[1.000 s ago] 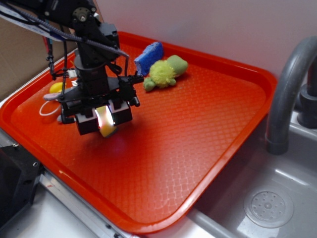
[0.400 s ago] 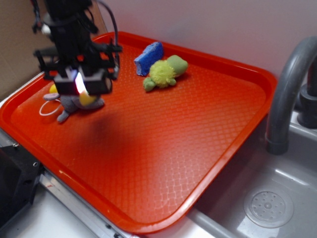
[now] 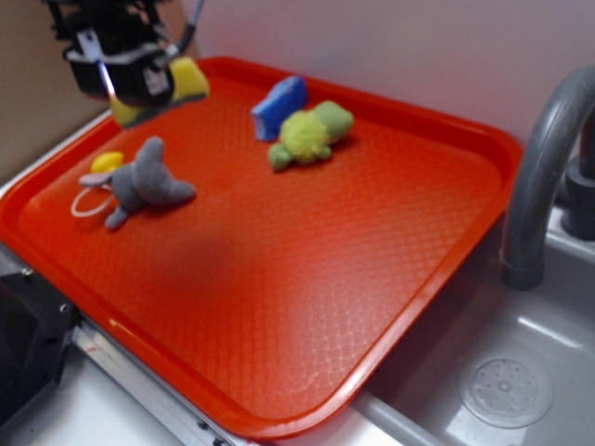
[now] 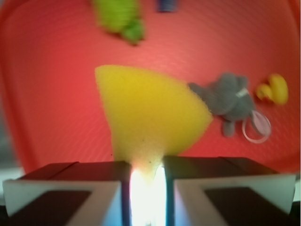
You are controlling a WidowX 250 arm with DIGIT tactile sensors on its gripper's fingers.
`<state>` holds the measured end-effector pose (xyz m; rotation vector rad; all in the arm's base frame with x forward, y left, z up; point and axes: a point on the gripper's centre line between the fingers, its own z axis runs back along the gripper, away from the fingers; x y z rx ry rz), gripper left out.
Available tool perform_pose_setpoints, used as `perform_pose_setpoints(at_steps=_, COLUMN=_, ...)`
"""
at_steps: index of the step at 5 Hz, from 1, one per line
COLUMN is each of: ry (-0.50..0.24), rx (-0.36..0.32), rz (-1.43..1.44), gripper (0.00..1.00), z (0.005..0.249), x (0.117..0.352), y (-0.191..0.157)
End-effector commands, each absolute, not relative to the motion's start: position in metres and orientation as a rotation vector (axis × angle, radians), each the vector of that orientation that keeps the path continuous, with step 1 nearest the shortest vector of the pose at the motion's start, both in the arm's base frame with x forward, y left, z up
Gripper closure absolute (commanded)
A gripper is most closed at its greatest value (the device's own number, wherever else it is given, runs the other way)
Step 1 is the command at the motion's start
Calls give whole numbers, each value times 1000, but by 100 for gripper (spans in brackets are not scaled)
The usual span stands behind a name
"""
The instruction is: Grab the green sponge.
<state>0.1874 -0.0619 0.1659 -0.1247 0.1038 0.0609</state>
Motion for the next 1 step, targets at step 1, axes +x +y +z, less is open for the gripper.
perform_pose_setpoints(at_steps=1, ry=12, rx=-151, rz=-216, gripper=100, z=203, x=197, y=-62)
